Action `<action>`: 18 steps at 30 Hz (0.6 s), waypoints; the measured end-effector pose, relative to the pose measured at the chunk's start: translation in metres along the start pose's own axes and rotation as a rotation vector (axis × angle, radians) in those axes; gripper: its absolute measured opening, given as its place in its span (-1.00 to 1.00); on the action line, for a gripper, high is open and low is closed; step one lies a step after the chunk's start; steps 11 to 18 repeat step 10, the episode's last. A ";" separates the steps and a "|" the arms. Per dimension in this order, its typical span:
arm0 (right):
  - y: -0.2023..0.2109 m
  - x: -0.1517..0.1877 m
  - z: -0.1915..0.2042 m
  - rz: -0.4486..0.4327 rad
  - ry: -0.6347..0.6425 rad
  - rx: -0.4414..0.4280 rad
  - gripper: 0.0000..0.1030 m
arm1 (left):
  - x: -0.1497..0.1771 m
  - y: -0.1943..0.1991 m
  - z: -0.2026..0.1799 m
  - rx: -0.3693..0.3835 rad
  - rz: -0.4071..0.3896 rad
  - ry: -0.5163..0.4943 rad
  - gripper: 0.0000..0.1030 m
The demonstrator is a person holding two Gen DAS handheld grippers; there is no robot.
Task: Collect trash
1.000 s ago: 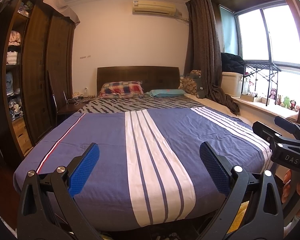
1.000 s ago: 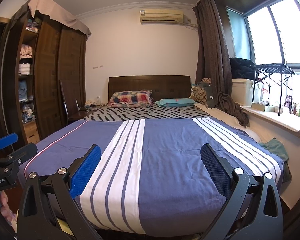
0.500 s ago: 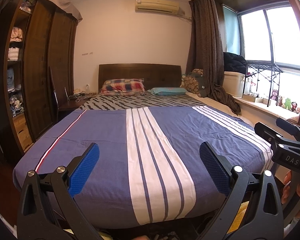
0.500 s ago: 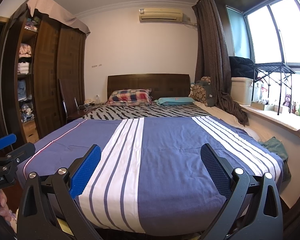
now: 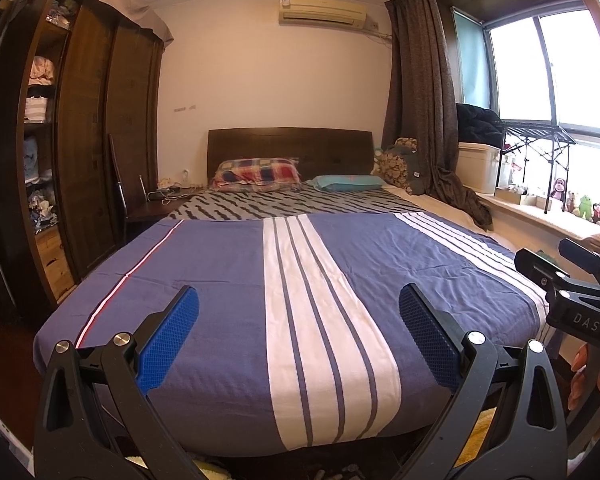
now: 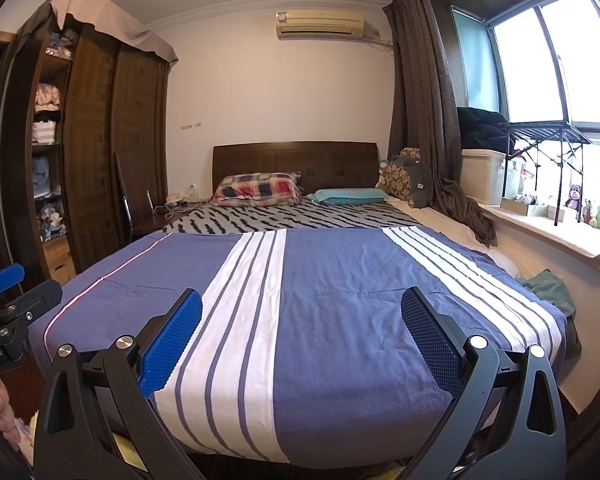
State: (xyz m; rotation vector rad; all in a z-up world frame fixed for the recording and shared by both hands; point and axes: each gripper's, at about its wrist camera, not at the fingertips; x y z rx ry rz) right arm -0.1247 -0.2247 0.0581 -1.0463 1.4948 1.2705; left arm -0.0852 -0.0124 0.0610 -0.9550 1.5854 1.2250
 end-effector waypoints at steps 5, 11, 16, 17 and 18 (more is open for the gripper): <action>0.000 0.000 0.000 0.000 0.003 -0.002 0.94 | -0.002 -0.003 0.001 -0.004 0.021 0.006 0.85; -0.002 0.000 0.000 0.003 0.008 -0.005 0.94 | -0.002 -0.005 0.003 -0.006 0.031 0.009 0.85; -0.002 0.000 0.000 0.003 0.008 -0.005 0.94 | -0.002 -0.005 0.003 -0.006 0.031 0.009 0.85; -0.002 0.000 0.000 0.003 0.008 -0.005 0.94 | -0.002 -0.005 0.003 -0.006 0.031 0.009 0.85; -0.002 0.000 0.000 0.003 0.008 -0.005 0.94 | -0.002 -0.005 0.003 -0.006 0.031 0.009 0.85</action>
Point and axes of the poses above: each gripper's, at about its wrist camera, not at the fingertips, and y roughly against the way its jaws point, z to its left, x to its underside, and after that the axes turned 7 degrees about y, right-handed
